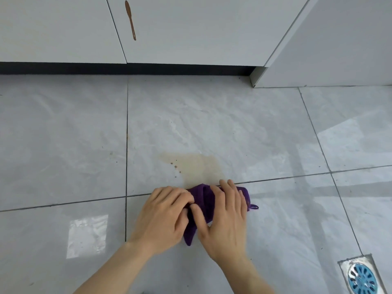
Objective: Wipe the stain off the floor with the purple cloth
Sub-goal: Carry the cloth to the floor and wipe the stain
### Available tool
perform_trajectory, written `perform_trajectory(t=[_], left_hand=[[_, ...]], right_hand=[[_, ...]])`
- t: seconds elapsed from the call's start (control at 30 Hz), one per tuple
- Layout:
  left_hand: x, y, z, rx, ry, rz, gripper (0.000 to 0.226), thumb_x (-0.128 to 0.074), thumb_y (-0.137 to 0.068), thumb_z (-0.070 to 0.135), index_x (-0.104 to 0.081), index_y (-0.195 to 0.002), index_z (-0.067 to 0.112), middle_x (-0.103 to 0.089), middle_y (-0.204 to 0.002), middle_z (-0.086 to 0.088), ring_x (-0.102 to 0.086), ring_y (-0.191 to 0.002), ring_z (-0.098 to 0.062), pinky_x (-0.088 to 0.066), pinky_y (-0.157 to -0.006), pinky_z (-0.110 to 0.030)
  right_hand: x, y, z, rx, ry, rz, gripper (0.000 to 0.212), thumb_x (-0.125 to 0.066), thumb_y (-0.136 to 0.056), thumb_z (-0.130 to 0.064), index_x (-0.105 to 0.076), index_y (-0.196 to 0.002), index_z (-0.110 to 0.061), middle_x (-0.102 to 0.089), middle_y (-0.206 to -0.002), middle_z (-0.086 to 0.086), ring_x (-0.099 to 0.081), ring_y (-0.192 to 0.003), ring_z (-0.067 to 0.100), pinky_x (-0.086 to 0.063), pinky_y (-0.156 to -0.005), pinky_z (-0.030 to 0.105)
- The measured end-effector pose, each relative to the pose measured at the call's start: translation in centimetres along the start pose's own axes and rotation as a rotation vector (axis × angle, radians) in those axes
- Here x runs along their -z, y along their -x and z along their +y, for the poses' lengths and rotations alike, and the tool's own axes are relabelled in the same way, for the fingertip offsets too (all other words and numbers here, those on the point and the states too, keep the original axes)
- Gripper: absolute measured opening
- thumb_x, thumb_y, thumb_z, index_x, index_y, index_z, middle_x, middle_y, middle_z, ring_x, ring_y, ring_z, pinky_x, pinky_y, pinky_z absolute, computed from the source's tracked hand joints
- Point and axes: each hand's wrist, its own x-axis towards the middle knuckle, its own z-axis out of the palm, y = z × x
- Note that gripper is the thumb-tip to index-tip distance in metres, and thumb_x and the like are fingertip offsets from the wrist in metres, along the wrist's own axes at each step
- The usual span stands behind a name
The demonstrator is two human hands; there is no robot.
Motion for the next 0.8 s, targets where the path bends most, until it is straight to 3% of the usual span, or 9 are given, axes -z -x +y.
perform_trajectory(t=[0.1,0.23,0.4,0.8], left_hand=[[1.0,-0.1,-2.6,0.164,-0.039,0.118,0.037,-0.050,-0.090,0.021,-0.057,-0.127,0.021,-0.058,-0.138,0.004,-0.051,-0.129,-0.019,-0.033,-0.112,-0.038],[1.1,-2.2,-6.2,0.390,-0.197,0.135,0.060,-0.036,-0.100,0.039,-0.028,-0.154,0.015,-0.027,-0.165,-0.006,-0.022,-0.153,-0.024,-0.013,-0.125,-0.048],[-0.5,-3.7,-8.1,0.479,-0.298,0.044,0.072,-0.018,-0.100,0.052,-0.010,-0.159,0.012,-0.010,-0.169,-0.008,-0.003,-0.156,-0.022,-0.011,-0.125,-0.051],[-0.3,-3.9,-8.2,0.474,-0.291,0.037,0.071,-0.017,-0.100,0.052,-0.011,-0.159,0.013,-0.012,-0.169,-0.008,-0.002,-0.156,-0.021,-0.013,-0.125,-0.051]], right_hand=[[-2.0,-0.4,-1.4,-0.089,0.073,-0.075,0.088,-0.037,-0.089,-0.079,-0.043,-0.143,-0.010,-0.033,-0.160,0.015,-0.011,-0.155,0.029,-0.014,-0.123,0.055],[-3.7,-0.7,-1.8,-0.145,0.143,-0.089,0.105,-0.039,-0.086,-0.082,-0.020,-0.156,-0.007,-0.013,-0.167,0.018,0.001,-0.155,0.032,-0.012,-0.123,0.059],[-4.9,-1.5,-0.3,-0.122,0.171,-0.064,0.092,-0.044,-0.093,-0.064,-0.006,-0.159,-0.013,-0.009,-0.168,0.017,0.000,-0.155,0.032,-0.014,-0.122,0.061],[-5.3,-7.8,0.2,-0.135,0.147,-0.007,0.072,-0.033,-0.098,-0.046,-0.011,-0.158,-0.011,-0.011,-0.167,0.017,0.002,-0.155,0.034,-0.008,-0.123,0.060]])
